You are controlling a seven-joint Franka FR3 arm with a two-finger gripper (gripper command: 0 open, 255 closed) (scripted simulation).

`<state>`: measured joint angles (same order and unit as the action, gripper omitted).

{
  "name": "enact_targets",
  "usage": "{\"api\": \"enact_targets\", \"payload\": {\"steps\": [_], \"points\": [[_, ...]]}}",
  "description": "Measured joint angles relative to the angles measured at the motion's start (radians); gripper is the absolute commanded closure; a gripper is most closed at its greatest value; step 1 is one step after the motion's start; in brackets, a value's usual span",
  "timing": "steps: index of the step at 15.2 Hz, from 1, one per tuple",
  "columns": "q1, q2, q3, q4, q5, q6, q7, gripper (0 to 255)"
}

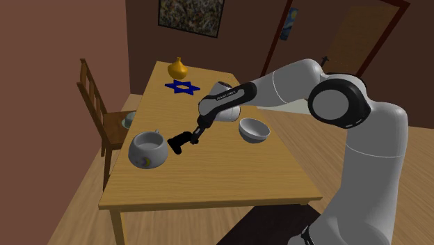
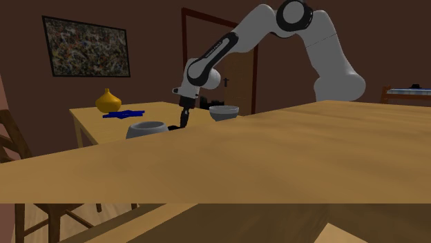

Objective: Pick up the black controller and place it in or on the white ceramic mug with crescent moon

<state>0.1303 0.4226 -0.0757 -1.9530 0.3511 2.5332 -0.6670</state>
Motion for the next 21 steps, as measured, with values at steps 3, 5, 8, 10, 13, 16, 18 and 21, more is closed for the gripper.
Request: {"api": "enact_targets", "payload": {"steps": [3,5,8,10,13,16,18,21], "points": [[0.0,0.0,0.0,0.0,0.0,0.0,0.0,255],[0.0,0.0,0.0,0.0,0.0,0.0,0.0,255],[0.001,-0.008,-0.003,0.004,-0.005,-0.011,0.005,255],[0.005,-0.027,-0.007,0.004,-0.013,-0.03,0.015,255],[0.009,-0.05,-0.013,0.014,-0.026,-0.062,0.029,255],[0.011,-0.074,-0.018,0.019,-0.036,-0.09,0.04,255],[0.013,-0.088,-0.022,0.028,-0.044,-0.112,0.048,255],[0.015,-0.118,-0.027,0.033,-0.056,-0.146,0.06,255]]}}
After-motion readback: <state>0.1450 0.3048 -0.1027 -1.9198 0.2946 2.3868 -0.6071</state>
